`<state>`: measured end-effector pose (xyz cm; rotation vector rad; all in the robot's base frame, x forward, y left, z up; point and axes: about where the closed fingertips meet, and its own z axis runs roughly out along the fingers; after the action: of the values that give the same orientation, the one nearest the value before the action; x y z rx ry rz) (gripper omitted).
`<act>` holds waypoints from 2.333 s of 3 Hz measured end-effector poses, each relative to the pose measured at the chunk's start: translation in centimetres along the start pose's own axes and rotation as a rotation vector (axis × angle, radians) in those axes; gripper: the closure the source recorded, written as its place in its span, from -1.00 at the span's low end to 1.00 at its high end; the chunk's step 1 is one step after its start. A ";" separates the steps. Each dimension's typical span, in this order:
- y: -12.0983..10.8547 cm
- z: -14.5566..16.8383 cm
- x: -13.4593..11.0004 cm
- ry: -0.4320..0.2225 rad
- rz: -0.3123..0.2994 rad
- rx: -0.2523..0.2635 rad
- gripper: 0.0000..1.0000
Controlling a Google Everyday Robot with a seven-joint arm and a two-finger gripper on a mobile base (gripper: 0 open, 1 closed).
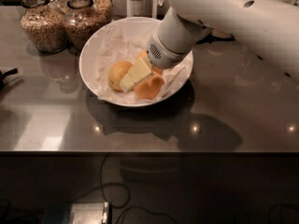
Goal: Pick orange from white bowl
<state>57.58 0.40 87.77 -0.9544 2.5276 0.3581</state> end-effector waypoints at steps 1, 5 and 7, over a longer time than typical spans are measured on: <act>-0.1 1.1 0.3 0.000 0.051 0.040 -0.72; -0.2 2.3 1.3 -0.098 0.045 0.146 0.61; -3.5 -2.2 -4.6 -0.477 0.103 -0.130 1.00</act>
Offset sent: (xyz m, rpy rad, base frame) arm 0.0068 0.0074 -0.0430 -0.0997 -0.0705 -0.1914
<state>62.41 -0.37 91.56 -0.6842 2.1371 0.6980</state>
